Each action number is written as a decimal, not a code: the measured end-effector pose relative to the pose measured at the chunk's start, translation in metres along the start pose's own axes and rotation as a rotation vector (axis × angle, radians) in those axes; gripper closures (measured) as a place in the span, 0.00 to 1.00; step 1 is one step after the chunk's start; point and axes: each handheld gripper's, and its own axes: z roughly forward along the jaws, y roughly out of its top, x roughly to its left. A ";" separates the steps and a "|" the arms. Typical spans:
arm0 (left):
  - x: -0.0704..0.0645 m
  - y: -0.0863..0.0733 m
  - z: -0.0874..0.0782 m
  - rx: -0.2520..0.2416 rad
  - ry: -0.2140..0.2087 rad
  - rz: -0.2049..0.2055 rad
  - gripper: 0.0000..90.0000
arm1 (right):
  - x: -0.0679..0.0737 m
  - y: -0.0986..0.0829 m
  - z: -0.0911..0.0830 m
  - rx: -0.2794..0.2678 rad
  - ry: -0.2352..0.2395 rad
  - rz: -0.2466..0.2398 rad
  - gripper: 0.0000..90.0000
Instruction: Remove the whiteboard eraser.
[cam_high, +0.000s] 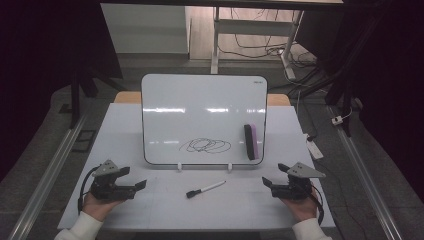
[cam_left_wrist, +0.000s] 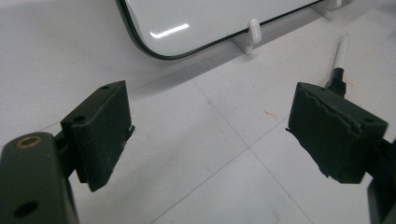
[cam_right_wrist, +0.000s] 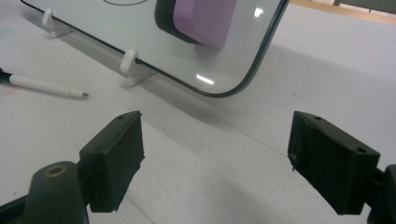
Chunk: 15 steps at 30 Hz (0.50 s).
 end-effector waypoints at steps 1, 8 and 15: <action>0.000 0.000 0.000 -0.003 -0.001 0.001 0.16 | 0.000 0.000 0.000 0.000 0.000 0.000 0.21; 0.001 0.001 0.001 -0.006 -0.006 0.000 0.16 | 0.001 -0.001 -0.001 0.000 -0.008 0.000 0.21; 0.000 0.002 0.002 -0.001 -0.012 0.002 0.16 | 0.001 -0.001 -0.003 -0.003 -0.014 0.009 0.21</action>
